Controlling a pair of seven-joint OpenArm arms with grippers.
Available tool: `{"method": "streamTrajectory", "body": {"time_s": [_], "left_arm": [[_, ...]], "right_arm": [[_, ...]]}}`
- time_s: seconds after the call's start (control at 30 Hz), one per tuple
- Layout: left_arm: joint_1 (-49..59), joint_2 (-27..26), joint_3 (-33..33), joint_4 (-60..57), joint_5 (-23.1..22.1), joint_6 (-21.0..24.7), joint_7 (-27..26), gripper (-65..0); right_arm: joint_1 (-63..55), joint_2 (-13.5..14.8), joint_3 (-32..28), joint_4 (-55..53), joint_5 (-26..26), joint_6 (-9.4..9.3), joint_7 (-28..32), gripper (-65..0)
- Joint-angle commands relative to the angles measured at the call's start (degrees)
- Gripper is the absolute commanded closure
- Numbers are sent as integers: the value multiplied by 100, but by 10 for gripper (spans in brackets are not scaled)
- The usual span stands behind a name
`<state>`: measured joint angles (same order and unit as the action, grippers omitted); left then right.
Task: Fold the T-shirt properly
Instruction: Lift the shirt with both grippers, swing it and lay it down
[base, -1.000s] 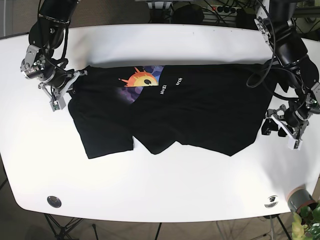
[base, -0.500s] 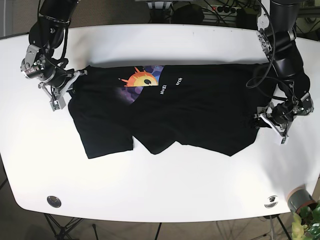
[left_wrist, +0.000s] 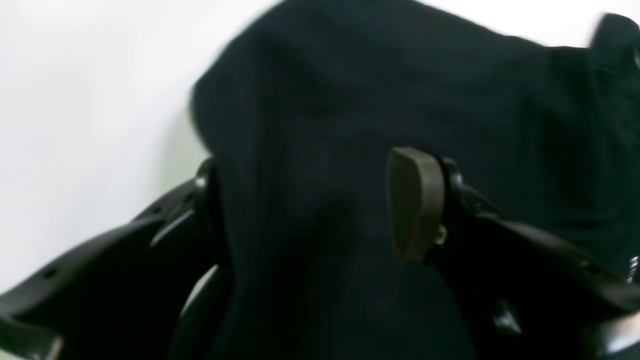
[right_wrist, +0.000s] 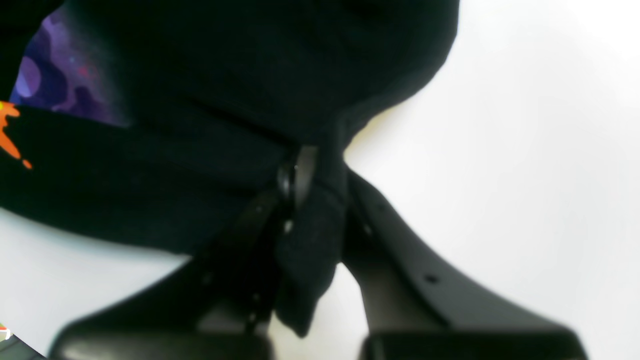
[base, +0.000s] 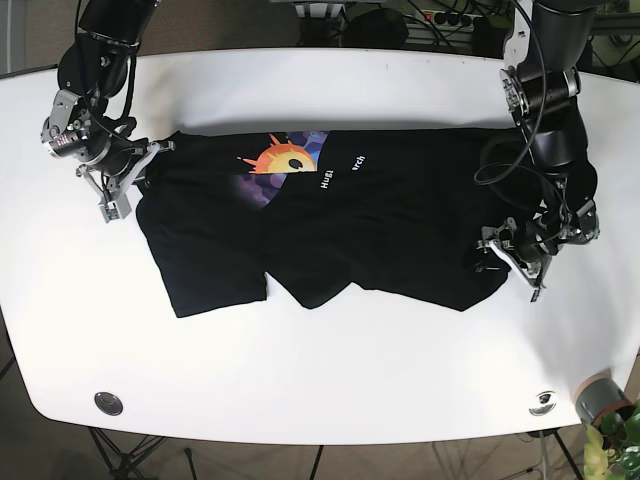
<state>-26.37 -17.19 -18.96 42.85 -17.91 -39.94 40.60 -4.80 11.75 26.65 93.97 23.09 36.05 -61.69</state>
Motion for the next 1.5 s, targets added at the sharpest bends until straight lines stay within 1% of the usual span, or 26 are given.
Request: {"method": "streamTrajectory", "body": {"time_s": [0.0,0.07,0.1,0.17,0.2,0.23,0.27,0.3,0.4,0.5,0.63,0.8,0.9,1.0,1.07,1.13,1.23,1.3,1.37,1.47], "left_arm": [[-49,-8,10,9,108,-6,217,-396],[-49,-8,-7,9,108,-6,199,-385],[-49,-8,-16,9,108,-6,191,-358],[-49,-8,-16,9,108,-1,103,-258],[-31,-8,-25,9,108,-1,-20,-171],[-31,-17,-25,9,116,-1,-126,-113],[-22,-26,-25,9,143,8,-240,-35],[-22,-35,-25,9,152,8,-310,0],[-22,-44,-34,45,108,8,-328,0],[-22,-44,-315,247,108,-6,-310,0],[127,-17,-658,915,134,-6,24,0],[136,-8,-658,1935,108,-6,463,0],[110,0,-667,2506,108,-6,753,0],[92,9,-667,3122,108,-1,1017,0],[4,9,-667,3500,108,-1,1122,0],[-128,9,-667,3772,108,-1,1254,0],[-400,9,-667,4036,108,-1,1501,0],[-611,0,-667,4141,108,-1,1615,0],[-857,0,-667,4168,134,-1,1659,0],[-1235,-26,-667,4159,152,8,1659,0]], "right_arm": [[80,69,29,110,86,21,108,-21],[80,69,29,110,86,21,108,-21],[80,69,29,110,86,21,108,-21],[80,69,29,110,86,21,108,-21],[80,69,29,110,86,21,108,-21],[80,69,29,110,86,21,108,-21],[80,69,29,110,86,21,108,-21],[80,69,29,110,86,21,116,-21],[168,69,20,84,78,12,134,-21],[282,-28,-15,-83,42,12,231,-21],[642,-36,-24,-294,42,3,231,-21],[1064,-19,-24,-312,42,-14,213,-21],[1425,113,-41,-338,34,-23,213,-21],[1829,192,-279,-523,34,-23,213,-21],[2137,342,-419,-655,34,-32,213,-21],[2445,430,-534,-830,34,-32,213,-21],[3016,500,-665,-1191,34,-32,213,-21],[3368,632,-753,-1446,34,-32,213,-21],[3790,755,-903,-1771,34,-32,213,-21],[4449,825,-1149,-2298,34,3,222,-21]]}}
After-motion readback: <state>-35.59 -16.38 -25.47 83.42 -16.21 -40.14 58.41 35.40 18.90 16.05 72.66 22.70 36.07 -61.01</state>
